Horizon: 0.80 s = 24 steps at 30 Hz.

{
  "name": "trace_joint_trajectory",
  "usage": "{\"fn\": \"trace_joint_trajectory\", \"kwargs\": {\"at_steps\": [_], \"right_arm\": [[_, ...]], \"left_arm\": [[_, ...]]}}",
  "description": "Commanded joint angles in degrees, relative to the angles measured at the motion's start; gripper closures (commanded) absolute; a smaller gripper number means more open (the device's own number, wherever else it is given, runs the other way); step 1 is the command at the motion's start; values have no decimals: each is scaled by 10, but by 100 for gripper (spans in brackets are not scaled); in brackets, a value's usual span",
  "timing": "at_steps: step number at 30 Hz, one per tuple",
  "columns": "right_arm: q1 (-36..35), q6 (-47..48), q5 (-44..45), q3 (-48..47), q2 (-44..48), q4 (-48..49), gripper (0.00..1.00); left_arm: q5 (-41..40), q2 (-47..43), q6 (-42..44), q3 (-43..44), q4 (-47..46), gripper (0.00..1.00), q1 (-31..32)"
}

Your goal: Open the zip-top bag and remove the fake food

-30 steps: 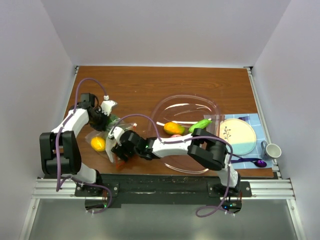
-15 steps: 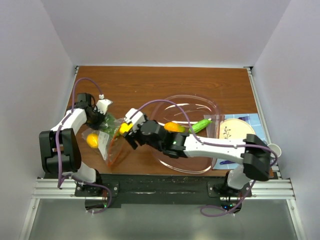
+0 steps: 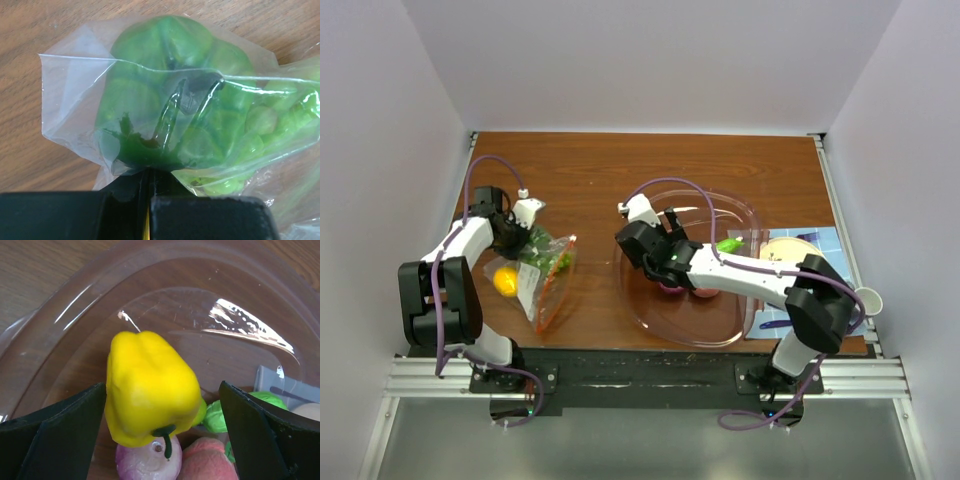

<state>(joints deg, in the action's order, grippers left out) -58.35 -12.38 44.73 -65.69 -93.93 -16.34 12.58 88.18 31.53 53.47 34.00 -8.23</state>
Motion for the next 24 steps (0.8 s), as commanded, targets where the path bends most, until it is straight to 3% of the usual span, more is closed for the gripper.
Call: {"fn": "trace_joint_trajectory", "kwargs": {"at_steps": [1, 8, 11, 12, 14, 15, 17, 20, 24], "right_arm": [[-19, 8, 20, -67, 18, 19, 1], [-142, 82, -29, -170, -59, 60, 1], [-185, 90, -74, -193, -110, 84, 21], [-191, 85, -94, -199, -121, 86, 31], [-194, 63, -135, -217, -161, 79, 41], [-194, 61, -143, -219, -172, 79, 52], [-196, 58, -148, -214, -188, 97, 60], [-195, 61, -150, -215, -201, 109, 60], [-195, 76, -149, -228, -217, 119, 49]], "left_arm": [[22, -12, -2, 14, 19, 100, -2], [25, -9, -2, 10, 16, 100, -1], [23, -6, 0, 7, 12, 100, -1], [22, -6, 0, 6, 12, 100, -1], [22, -3, 0, 7, 11, 100, -1], [22, -4, 0, 6, 11, 100, -2], [21, -6, 3, 5, 10, 100, -1], [21, -10, 6, 2, 8, 100, -2], [24, -10, 7, 1, 8, 100, -2]]}}
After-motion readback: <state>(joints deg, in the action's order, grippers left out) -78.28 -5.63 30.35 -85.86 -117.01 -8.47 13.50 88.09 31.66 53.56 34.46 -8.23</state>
